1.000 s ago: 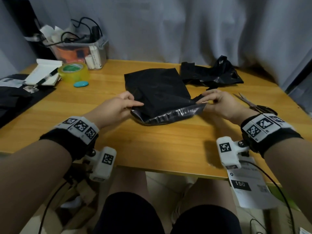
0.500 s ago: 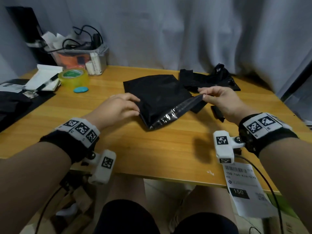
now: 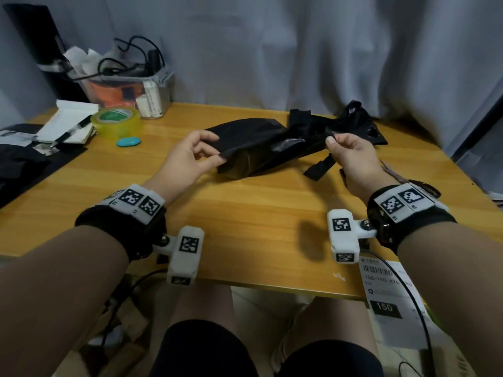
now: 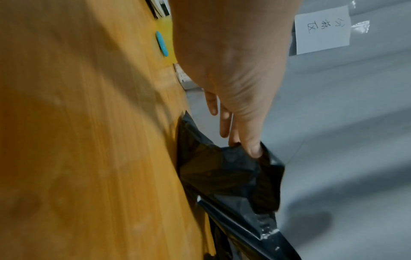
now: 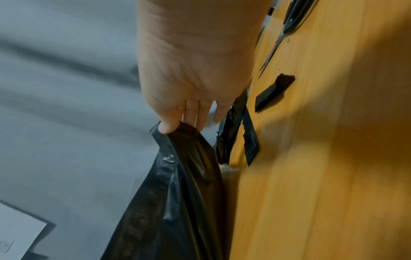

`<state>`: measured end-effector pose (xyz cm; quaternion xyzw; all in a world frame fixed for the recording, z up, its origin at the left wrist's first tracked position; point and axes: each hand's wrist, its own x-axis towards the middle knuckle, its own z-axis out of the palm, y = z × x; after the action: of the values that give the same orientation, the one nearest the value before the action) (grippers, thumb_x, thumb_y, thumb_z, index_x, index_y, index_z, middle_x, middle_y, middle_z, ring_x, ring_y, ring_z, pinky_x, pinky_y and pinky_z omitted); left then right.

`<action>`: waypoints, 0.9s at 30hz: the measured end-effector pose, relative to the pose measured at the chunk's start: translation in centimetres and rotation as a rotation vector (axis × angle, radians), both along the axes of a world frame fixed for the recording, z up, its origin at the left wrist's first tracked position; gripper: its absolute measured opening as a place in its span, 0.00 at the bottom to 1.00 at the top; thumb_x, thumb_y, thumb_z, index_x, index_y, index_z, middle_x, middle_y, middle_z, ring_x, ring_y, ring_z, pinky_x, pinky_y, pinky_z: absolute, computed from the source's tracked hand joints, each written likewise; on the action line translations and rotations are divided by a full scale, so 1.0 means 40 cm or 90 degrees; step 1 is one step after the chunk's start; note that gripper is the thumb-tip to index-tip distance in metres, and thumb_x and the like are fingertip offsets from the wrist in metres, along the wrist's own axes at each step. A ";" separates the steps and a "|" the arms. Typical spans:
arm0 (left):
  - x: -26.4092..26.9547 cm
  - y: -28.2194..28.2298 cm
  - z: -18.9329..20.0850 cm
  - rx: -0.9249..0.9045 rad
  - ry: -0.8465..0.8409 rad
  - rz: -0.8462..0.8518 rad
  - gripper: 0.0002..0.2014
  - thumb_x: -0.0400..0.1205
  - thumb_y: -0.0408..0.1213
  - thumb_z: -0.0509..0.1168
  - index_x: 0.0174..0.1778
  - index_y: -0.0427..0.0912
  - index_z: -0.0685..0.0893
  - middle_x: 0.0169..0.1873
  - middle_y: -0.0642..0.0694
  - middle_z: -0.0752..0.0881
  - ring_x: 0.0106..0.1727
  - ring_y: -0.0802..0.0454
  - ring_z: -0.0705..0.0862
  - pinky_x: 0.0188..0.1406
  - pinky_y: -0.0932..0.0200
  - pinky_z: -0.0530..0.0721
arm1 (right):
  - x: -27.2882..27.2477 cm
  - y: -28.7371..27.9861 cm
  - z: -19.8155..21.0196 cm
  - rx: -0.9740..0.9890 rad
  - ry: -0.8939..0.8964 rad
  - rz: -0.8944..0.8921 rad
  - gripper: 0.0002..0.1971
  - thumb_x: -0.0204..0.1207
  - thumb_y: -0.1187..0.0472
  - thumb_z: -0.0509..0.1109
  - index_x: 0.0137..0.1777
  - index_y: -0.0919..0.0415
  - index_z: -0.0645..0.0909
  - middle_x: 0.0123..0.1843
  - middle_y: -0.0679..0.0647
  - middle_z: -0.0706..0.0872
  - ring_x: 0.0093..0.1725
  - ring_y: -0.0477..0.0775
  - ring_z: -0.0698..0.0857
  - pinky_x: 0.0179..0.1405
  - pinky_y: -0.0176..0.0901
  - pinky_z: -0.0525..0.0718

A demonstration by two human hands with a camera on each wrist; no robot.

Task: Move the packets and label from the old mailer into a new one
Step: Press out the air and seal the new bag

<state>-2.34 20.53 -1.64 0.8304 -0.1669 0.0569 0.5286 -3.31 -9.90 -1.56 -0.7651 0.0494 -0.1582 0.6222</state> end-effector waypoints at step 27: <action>0.026 -0.021 -0.051 0.545 0.238 0.225 0.18 0.84 0.44 0.60 0.64 0.37 0.71 0.65 0.35 0.72 0.59 0.37 0.78 0.50 0.49 0.75 | -0.001 0.078 -0.055 -0.479 0.358 0.004 0.19 0.80 0.55 0.67 0.64 0.67 0.76 0.61 0.64 0.84 0.60 0.64 0.82 0.58 0.51 0.79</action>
<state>-1.29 19.71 -3.67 0.9844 0.0657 -0.0776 0.1438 -3.33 -6.77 -3.75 -0.9508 0.1532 0.0499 0.2645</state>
